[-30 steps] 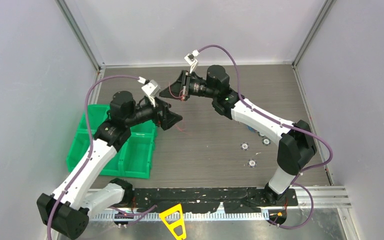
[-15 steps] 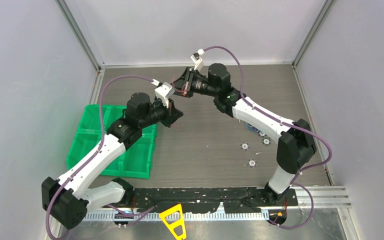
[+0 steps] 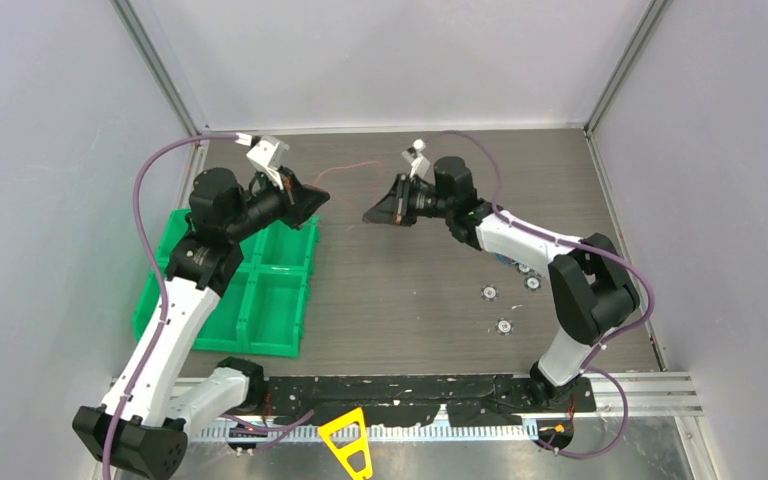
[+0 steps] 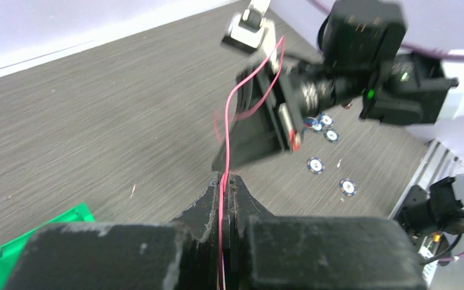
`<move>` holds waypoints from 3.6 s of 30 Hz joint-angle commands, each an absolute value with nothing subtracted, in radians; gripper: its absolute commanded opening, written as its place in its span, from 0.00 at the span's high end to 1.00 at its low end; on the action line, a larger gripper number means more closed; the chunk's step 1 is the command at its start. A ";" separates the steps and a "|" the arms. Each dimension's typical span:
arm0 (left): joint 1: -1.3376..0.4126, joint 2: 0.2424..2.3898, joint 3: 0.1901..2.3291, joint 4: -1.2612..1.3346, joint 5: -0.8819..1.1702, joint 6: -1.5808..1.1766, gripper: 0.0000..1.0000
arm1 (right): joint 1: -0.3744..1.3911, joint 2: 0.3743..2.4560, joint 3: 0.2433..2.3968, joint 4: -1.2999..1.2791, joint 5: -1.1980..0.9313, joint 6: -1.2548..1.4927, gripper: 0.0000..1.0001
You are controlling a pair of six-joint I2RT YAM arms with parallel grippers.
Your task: Untangle the cables
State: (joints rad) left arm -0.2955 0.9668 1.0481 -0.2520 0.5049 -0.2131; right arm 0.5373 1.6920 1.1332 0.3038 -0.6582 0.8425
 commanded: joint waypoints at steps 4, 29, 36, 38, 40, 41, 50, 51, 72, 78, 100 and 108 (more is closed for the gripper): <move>-0.263 0.998 1.155 -0.223 0.563 -0.298 1.00 | 0.696 1.598 1.103 0.179 -0.753 0.568 0.95; 0.595 1.148 1.329 -0.673 0.664 0.322 1.00 | 0.419 1.485 1.261 -0.422 -0.731 0.108 0.05; 0.624 1.148 1.319 -0.584 0.617 0.303 1.00 | 0.414 1.517 1.340 -0.482 -0.787 0.090 0.05; 0.628 1.170 1.335 -0.577 0.564 0.305 1.00 | 0.410 1.518 1.354 -0.497 -0.786 0.084 0.05; 0.637 1.205 1.357 -0.576 0.523 0.296 1.00 | 0.404 1.518 1.364 -0.512 -0.785 0.078 0.05; 0.642 1.226 1.362 -0.562 0.506 0.287 1.00 | 0.402 1.518 1.367 -0.522 -0.785 0.073 0.05; 0.643 1.283 1.253 -0.373 0.372 0.179 1.00 | 0.389 1.555 1.434 -0.627 -0.754 0.019 0.05; 0.645 1.289 1.230 -0.354 0.365 0.171 1.00 | 0.388 1.560 1.442 -0.635 -0.747 0.015 0.05; 0.655 1.225 1.253 -0.216 0.208 0.163 1.00 | 0.368 1.611 1.457 -0.756 -0.659 -0.133 0.05; 0.647 1.245 1.261 -0.221 0.175 0.248 1.00 | 0.362 1.616 1.457 -0.768 -0.649 -0.148 0.05; 0.334 1.362 1.120 -0.181 -0.018 0.387 1.00 | 0.323 1.655 1.468 -0.814 -0.663 -0.151 0.05; 0.316 1.445 1.138 -0.255 0.021 0.273 1.00 | 0.289 1.644 1.464 -0.839 -0.666 -0.167 0.05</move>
State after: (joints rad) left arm 0.3016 1.4231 1.1099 -0.2459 -0.0002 0.3428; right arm 0.3042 1.6585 1.4292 -0.8196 -0.6521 -0.1417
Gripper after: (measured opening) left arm 0.007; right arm 0.954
